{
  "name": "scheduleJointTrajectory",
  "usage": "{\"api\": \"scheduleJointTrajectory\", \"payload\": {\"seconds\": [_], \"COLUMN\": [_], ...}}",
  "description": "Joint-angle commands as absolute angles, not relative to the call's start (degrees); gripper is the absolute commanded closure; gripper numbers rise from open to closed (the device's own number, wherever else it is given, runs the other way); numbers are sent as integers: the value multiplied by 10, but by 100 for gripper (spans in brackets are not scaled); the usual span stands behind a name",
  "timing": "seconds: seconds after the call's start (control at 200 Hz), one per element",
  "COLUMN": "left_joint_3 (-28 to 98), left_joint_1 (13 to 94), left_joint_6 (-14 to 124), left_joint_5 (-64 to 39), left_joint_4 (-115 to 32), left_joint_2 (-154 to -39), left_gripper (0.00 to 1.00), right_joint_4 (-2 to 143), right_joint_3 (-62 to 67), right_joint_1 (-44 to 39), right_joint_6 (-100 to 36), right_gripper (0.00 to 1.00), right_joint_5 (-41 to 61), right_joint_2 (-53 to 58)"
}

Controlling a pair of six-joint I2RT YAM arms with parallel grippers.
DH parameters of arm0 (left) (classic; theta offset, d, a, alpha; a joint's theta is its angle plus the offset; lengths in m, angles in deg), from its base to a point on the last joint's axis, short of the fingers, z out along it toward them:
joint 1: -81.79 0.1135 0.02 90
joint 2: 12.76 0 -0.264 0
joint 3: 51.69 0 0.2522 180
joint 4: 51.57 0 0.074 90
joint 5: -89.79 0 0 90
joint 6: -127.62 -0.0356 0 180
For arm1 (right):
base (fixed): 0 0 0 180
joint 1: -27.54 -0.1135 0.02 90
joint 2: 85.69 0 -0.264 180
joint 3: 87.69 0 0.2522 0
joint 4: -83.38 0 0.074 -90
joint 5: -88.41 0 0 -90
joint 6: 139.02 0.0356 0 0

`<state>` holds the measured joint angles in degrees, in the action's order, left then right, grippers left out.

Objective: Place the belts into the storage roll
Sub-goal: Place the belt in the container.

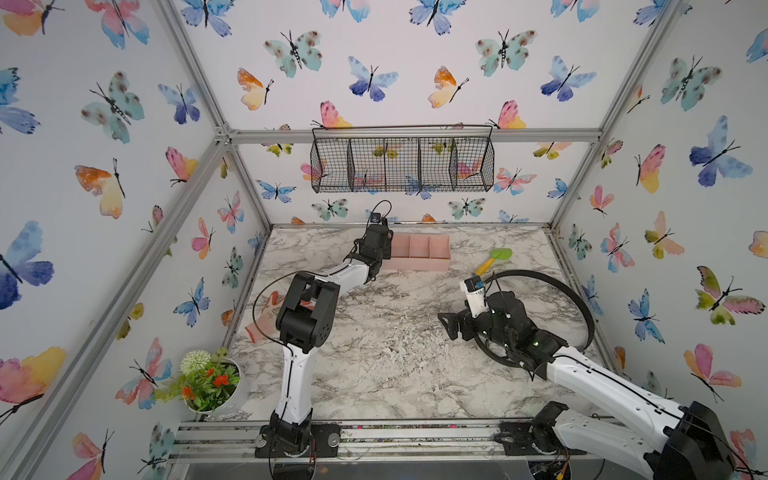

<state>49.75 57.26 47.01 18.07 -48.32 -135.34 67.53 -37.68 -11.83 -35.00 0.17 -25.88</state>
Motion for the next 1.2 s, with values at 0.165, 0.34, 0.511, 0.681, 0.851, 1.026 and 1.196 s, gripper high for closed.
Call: {"api": "scheduleJointTrajectory", "payload": {"seconds": [0.165, 0.34, 0.511, 0.681, 0.851, 1.026, 1.196], "left_joint_3": [478, 506, 510, 506, 526, 557, 542], "left_joint_1": [577, 574, 573, 569, 563, 562, 562], "left_joint_6": [503, 521, 537, 545, 543, 552, 558], "left_joint_5": [142, 127, 138, 139, 153, 159, 148], "left_joint_4": [-442, -394, -350, -324, -293, -232, -226], "left_joint_2": [-1394, -1402, -1412, -1418, -1433, -1459, -1471], "left_gripper": [100, 100, 100, 100, 100, 100, 100], "right_joint_4": [684, 688, 691, 693, 699, 700, 703], "right_joint_3": [-385, -390, -390, -393, -396, -396, -399], "right_joint_1": [-118, -118, -118, -118, -118, -118, -118], "right_joint_6": [-345, -342, -342, -342, -339, -339, -337], "right_gripper": [1, 1, 1, 1, 1, 1, 1], "right_joint_5": [7, 9, 10, 10, 14, 13, 16], "right_joint_2": [-255, -256, -257, -255, -254, -257, -257]}}
